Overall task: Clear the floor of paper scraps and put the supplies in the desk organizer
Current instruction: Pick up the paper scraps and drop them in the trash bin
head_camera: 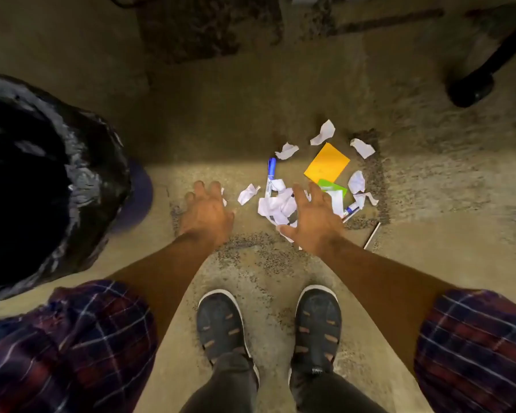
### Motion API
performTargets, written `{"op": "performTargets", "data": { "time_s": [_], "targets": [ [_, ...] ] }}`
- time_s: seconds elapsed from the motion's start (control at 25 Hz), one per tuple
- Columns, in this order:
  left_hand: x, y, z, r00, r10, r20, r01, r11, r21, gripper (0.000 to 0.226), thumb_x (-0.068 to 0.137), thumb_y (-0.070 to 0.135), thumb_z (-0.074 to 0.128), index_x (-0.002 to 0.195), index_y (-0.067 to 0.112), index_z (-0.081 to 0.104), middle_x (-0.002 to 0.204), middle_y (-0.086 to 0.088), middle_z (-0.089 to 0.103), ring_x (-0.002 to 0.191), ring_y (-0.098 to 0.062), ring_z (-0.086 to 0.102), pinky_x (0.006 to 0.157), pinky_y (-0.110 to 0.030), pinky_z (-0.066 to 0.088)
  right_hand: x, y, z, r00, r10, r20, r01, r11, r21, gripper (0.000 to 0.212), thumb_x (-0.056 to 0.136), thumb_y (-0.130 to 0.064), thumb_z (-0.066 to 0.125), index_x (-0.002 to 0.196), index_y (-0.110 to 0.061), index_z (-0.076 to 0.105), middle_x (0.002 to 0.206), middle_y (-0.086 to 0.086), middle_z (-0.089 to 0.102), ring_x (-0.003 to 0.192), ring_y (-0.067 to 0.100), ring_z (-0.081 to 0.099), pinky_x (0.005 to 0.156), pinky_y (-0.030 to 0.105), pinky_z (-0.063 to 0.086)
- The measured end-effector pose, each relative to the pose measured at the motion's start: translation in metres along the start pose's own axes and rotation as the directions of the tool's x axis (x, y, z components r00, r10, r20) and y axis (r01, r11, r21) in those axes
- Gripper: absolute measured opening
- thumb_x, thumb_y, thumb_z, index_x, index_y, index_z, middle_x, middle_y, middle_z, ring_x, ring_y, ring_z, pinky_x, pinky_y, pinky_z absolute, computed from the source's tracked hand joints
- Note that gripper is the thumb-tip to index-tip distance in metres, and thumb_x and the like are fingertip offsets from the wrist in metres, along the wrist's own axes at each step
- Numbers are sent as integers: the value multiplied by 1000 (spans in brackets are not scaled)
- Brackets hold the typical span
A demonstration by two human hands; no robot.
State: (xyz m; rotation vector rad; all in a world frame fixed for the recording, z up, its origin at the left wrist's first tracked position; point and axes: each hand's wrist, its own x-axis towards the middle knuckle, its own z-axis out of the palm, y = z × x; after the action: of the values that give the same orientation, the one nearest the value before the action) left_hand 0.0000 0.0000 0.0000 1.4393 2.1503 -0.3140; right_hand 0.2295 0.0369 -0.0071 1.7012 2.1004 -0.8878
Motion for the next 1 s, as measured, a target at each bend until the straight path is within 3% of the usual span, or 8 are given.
{"op": "performTargets", "data": {
  "time_s": [0.08, 0.16, 0.24, 0.4, 0.56, 0.68, 0.84, 1.0],
  "targets": [
    [20, 1, 15, 984, -176, -22, 173, 978, -115, 64, 86, 53, 72, 133, 22, 41, 139, -16, 43, 127, -40, 51, 81, -46, 50, 15, -1, 12, 999, -4, -38, 2, 999, -32, 101, 71, -69, 74, 151, -34, 22, 160, 11, 25, 143, 35, 32, 88, 51, 56],
    [35, 4, 30, 964, -258, 61, 265, 939, -220, 70, 82, 57, 75, 133, 23, 42, 139, -16, 40, 129, -40, 48, 81, -44, 49, 29, -4, 22, 998, -15, -57, 11, 998, -68, 102, 67, -71, 75, 148, -34, 27, 154, 11, 29, 140, 34, 33, 81, 50, 59],
    [41, 12, 42, 974, -212, 74, 224, 945, -238, 71, 80, 59, 77, 133, 24, 46, 139, -15, 40, 130, -37, 45, 89, -44, 51, 37, -9, 30, 999, -12, -49, 6, 994, -114, 102, 66, -70, 76, 149, -32, 29, 152, 12, 29, 140, 34, 31, 80, 48, 60],
    [39, 30, 52, 987, -156, 43, 162, 961, -224, 63, 83, 47, 81, 132, 24, 48, 138, -14, 40, 131, -33, 43, 83, -36, 51, 41, -19, 38, 1000, 6, 2, -6, 985, -174, 101, 72, -61, 77, 153, -30, 26, 148, 13, 30, 138, 38, 31, 85, 47, 59],
    [44, 40, 53, 1000, 20, -16, -21, 997, -75, 50, 94, 30, 70, 139, 17, 52, 137, -19, 47, 123, -35, 51, 88, -45, 57, 40, -23, 41, 999, -38, 1, 38, 978, -204, 68, 86, -30, 74, 145, -28, 39, 146, 17, 31, 134, 41, 35, 85, 43, 59],
    [47, 44, 52, 995, 90, 37, -85, 988, -131, 38, 99, 11, 59, 137, 13, 55, 133, -22, 53, 115, -38, 60, 86, -48, 57, 42, -21, 46, 997, -79, 9, 80, 979, -189, 54, 89, -13, 69, 139, -22, 50, 140, 17, 36, 128, 39, 43, 94, 43, 56],
    [33, 30, 51, 998, 49, 45, -30, 935, -352, 16, 95, -4, 54, 105, 2, 65, 107, -23, 68, 96, -39, 67, 78, -43, 56, 42, -22, 43, 997, -67, 48, 68, 997, -22, 33, 88, 0, 58, 118, -10, 68, 129, 19, 48, 104, 37, 61, 91, 39, 56],
    [9, 8, 51, 981, -152, 119, 193, 795, -575, 31, 89, -8, 65, 72, 19, 64, 75, -3, 67, 58, -14, 61, 47, -19, 44, 31, -24, 38, 999, 43, 11, -43, 994, 98, 22, 90, 1, 56, 98, -4, 75, 111, 21, 63, 97, 36, 64, 84, 33, 52]
  ]
}}
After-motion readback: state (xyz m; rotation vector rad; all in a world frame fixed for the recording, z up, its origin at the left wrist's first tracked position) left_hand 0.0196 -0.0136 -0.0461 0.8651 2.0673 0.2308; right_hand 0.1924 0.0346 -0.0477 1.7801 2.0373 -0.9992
